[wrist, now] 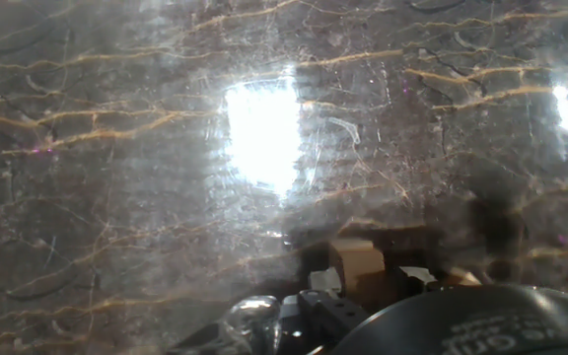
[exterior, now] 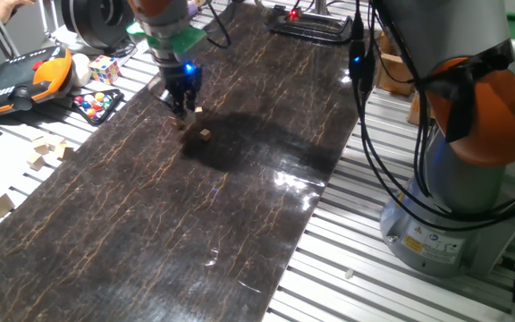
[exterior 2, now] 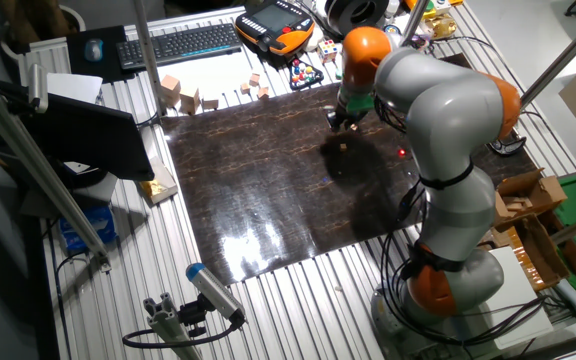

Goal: Stack the blocks in a vertical line of five

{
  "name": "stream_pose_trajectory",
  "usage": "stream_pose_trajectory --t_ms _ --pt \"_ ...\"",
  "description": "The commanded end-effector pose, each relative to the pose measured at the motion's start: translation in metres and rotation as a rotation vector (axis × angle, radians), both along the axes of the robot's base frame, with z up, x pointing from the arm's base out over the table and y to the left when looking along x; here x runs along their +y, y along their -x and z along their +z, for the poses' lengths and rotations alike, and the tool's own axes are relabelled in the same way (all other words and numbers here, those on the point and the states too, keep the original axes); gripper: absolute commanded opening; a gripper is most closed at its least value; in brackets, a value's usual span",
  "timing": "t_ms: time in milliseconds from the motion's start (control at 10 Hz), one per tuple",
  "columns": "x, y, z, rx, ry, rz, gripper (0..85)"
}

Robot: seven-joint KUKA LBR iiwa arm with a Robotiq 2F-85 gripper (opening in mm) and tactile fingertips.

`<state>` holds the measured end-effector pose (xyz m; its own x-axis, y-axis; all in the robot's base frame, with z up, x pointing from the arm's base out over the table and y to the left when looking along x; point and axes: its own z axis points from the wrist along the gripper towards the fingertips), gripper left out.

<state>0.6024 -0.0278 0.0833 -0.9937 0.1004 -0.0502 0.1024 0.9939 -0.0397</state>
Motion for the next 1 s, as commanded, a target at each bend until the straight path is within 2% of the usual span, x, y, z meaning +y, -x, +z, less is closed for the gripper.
stream_pose_trajectory --t_ms 0,500,900 --pt "0.000 0.0053 -0.005 0.000 -0.002 0.004 35.3" --pt "-0.002 0.0241 -0.024 0.009 -0.003 -0.001 35.0" --pt "-0.001 0.0331 -0.036 0.007 -0.011 -0.032 39.3"
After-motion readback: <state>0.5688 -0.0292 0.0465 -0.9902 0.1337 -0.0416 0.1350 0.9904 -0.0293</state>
